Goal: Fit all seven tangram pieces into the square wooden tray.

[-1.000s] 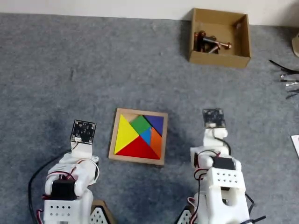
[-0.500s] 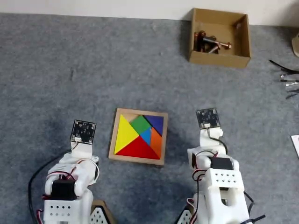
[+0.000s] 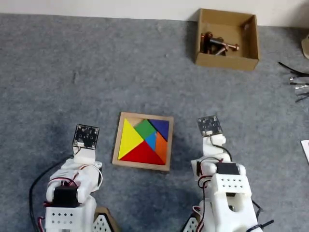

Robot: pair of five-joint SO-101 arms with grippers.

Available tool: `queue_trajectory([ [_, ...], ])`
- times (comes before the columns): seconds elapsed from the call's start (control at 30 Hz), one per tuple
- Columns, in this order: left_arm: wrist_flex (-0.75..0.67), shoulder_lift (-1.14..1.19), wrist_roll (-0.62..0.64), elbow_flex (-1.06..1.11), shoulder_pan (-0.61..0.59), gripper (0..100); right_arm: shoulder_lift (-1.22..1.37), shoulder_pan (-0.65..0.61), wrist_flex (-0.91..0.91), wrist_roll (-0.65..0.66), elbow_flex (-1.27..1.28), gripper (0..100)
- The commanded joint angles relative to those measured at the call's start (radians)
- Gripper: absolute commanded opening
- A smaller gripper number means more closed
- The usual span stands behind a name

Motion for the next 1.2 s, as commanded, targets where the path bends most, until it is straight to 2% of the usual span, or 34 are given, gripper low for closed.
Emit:
queue_trajectory([
  [0.0,0.005,-0.005,-0.005,0.019,-0.008,1,-0.013,-0.005,0.005,0.015,-0.007,18.4],
  [0.27,0.005,-0.005,-0.005,0.019,-0.008,1,-0.013,-0.005,0.001,0.012,-0.01,18.4],
  [0.5,0.005,-0.005,-0.005,0.019,-0.008,1,-0.013,-0.005,-0.101,0.011,-0.002,18.4],
  [1.0,0.005,-0.005,-0.005,0.019,-0.008,1,-0.004,-0.042,-0.102,0.009,0.012,18.3],
  [1.17,0.005,-0.005,-0.005,0.019,-0.008,1,-0.004,-0.039,-0.173,0.011,0.065,18.3],
])
